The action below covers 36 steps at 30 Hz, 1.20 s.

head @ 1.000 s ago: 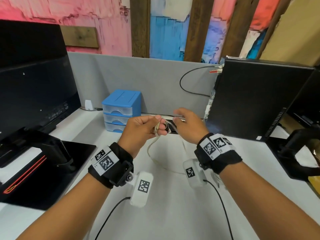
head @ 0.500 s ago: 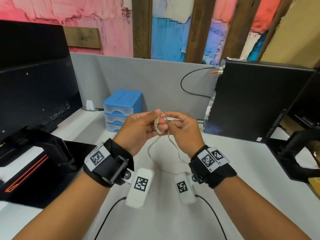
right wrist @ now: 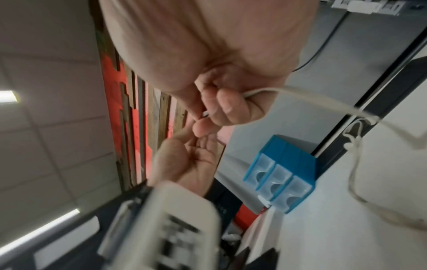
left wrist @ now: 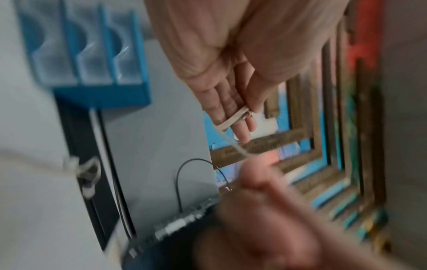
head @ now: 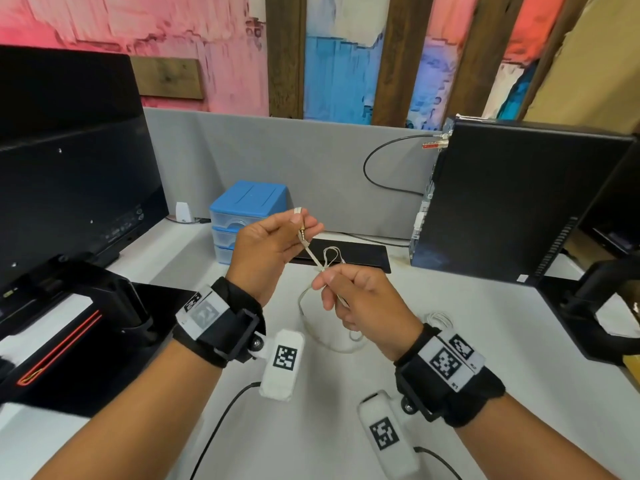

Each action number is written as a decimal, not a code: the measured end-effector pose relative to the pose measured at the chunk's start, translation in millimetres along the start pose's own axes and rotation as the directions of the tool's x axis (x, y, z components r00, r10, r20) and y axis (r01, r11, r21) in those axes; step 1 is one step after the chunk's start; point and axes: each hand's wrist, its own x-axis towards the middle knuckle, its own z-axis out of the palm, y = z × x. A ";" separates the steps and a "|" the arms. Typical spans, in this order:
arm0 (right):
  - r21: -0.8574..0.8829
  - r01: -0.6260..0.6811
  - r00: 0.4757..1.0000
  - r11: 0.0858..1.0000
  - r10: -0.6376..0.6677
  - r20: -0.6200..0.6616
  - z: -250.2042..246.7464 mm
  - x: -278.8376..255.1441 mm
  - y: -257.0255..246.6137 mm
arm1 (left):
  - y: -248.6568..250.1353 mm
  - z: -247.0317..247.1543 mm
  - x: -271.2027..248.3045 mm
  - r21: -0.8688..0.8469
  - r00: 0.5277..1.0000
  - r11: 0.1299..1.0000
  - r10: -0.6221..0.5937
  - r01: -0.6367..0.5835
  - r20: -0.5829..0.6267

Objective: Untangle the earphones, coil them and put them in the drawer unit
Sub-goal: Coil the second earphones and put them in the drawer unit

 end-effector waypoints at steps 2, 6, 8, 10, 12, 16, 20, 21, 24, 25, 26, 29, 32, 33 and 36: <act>0.034 0.015 0.998 0.999 -0.017 0.054 -3.4 -6.5 -14.6 | -5.2 1.5 -1.8 0.249 0.992 0.960 0.127 -0.130 0.029; 0.071 0.114 0.987 0.991 -0.121 0.103 -13.5 -8.8 -48.0 | -12.4 13.2 -14.5 0.491 0.942 0.809 0.225 -0.323 0.248; 0.114 0.146 0.988 0.983 -0.151 0.043 -21.3 -3.4 -63.0 | -12.1 17.5 -17.0 0.521 0.932 0.783 0.208 -0.341 0.298; 0.165 0.151 0.988 0.975 -0.145 -0.044 -31.7 7.4 -72.1 | -9.1 19.3 -18.0 0.470 0.941 0.835 0.152 -0.286 0.302; 0.133 0.144 0.985 0.981 -0.128 -0.120 -41.7 22.8 -72.6 | -5.5 20.3 -18.3 0.399 0.950 0.893 0.084 -0.206 0.302; -0.007 0.036 0.975 0.999 -0.037 -0.218 -44.7 44.0 -47.9 | 4.4 23.6 -20.8 0.244 0.960 0.965 0.022 -0.093 0.281; 0.038 -0.021 0.994 0.999 0.025 -0.105 -32.1 38.0 -7.1 | 7.2 18.4 -14.7 0.065 0.976 0.998 -0.032 0.018 0.213; 0.033 -0.016 0.997 0.999 0.018 -0.073 -29.5 34.1 0.9 | 9.5 16.0 -12.2 0.006 0.982 0.999 -0.034 0.034 0.186; -0.134 0.042 0.999 0.990 -0.043 -0.004 -20.2 17.2 12.9 | 20.9 6.5 -4.2 -0.100 0.996 0.995 -0.014 0.023 0.093; -0.181 0.072 0.997 0.981 -0.070 0.020 -15.6 11.0 15.4 | 24.5 3.1 -1.9 -0.119 0.998 0.993 -0.004 0.011 0.060; -0.196 0.092 0.996 0.976 -0.086 0.039 -10.9 4.8 16.9 | 26.9 -0.3 0.3 -0.134 1.000 0.991 0.003 0.000 0.027; -0.108 0.129 0.991 0.986 -0.125 0.039 -2.4 -7.1 20.0 | 29.6 -7.3 3.9 -0.184 0.998 0.983 -0.030 0.019 -0.058; -0.046 0.206 0.977 0.977 -0.208 -0.051 -5.9 -7.0 22.4 | 31.8 -11.9 6.8 -0.299 0.988 0.950 -0.122 0.089 -0.091; -0.063 0.218 0.970 0.974 -0.223 -0.093 -9.0 -4.2 24.9 | 33.3 -12.7 7.3 -0.339 0.984 0.934 -0.153 0.115 -0.087; -0.222 0.218 0.963 0.950 -0.246 -0.108 -13.2 0.9 31.6 | 34.5 -10.1 6.3 -0.383 0.981 0.912 -0.186 0.150 -0.060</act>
